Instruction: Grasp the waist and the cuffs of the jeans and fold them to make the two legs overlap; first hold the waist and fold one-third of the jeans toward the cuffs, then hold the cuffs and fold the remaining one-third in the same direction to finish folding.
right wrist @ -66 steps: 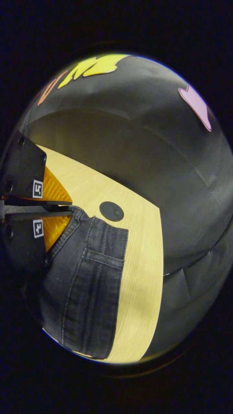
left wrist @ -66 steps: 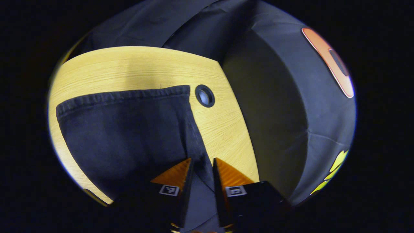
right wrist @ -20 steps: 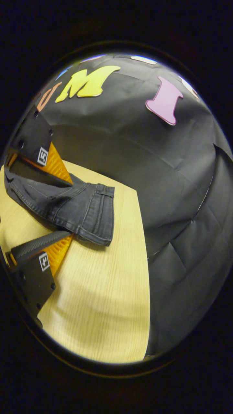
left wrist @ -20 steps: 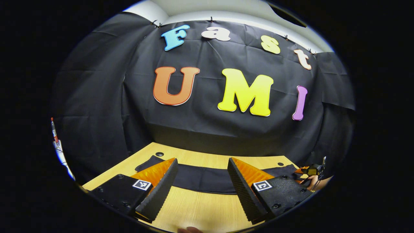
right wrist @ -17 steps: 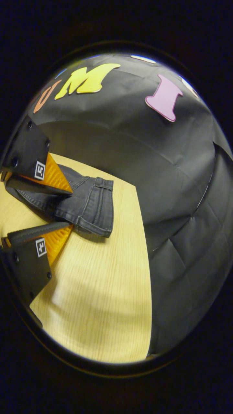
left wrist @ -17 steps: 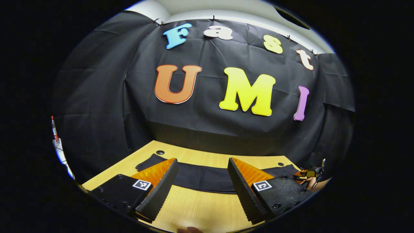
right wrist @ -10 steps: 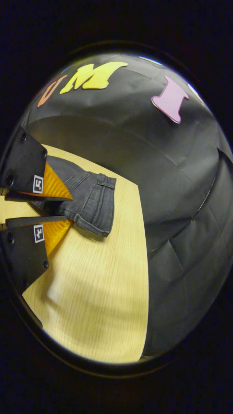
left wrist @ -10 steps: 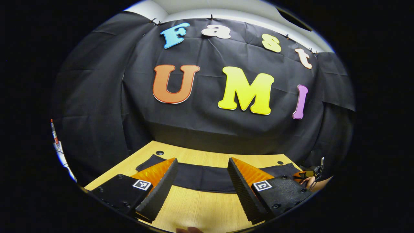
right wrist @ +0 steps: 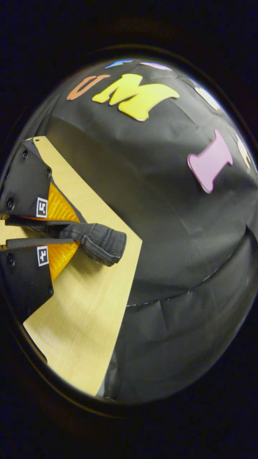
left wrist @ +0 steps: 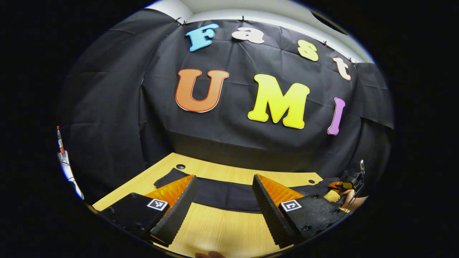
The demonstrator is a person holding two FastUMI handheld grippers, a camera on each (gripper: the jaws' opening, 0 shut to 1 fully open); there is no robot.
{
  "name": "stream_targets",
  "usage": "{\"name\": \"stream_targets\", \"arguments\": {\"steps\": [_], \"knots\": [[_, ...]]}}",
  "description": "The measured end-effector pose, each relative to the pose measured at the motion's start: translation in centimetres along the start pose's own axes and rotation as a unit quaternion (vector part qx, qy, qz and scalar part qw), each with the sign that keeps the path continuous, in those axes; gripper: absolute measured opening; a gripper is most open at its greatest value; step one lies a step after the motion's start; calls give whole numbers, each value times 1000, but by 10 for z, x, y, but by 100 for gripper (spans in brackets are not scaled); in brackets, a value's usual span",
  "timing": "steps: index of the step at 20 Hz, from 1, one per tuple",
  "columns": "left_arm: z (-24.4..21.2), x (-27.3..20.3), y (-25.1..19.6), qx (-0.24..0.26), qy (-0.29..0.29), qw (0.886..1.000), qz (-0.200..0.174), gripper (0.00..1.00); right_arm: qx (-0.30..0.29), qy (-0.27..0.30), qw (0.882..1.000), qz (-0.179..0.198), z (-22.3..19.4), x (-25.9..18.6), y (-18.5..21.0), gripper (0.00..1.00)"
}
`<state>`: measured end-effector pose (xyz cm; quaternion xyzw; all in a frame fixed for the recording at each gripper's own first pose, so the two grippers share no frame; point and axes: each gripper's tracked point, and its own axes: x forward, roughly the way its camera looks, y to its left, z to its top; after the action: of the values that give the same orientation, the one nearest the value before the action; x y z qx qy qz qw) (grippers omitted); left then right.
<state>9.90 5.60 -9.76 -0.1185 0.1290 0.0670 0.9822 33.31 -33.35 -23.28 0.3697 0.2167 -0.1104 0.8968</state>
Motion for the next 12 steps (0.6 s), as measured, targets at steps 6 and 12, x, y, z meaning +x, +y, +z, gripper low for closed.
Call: {"name": "stream_targets", "arguments": {"steps": [6, 12], "knots": [[0, -9, 22, -19, 0, 1000, 19, 98, -80, -19, 994, 78, 9, -45, 60, 18], [0, -23, 42, -26, -2, 999, 42, 98, -130, -11, 982, 139, -7, -78, 102, 14]]}}
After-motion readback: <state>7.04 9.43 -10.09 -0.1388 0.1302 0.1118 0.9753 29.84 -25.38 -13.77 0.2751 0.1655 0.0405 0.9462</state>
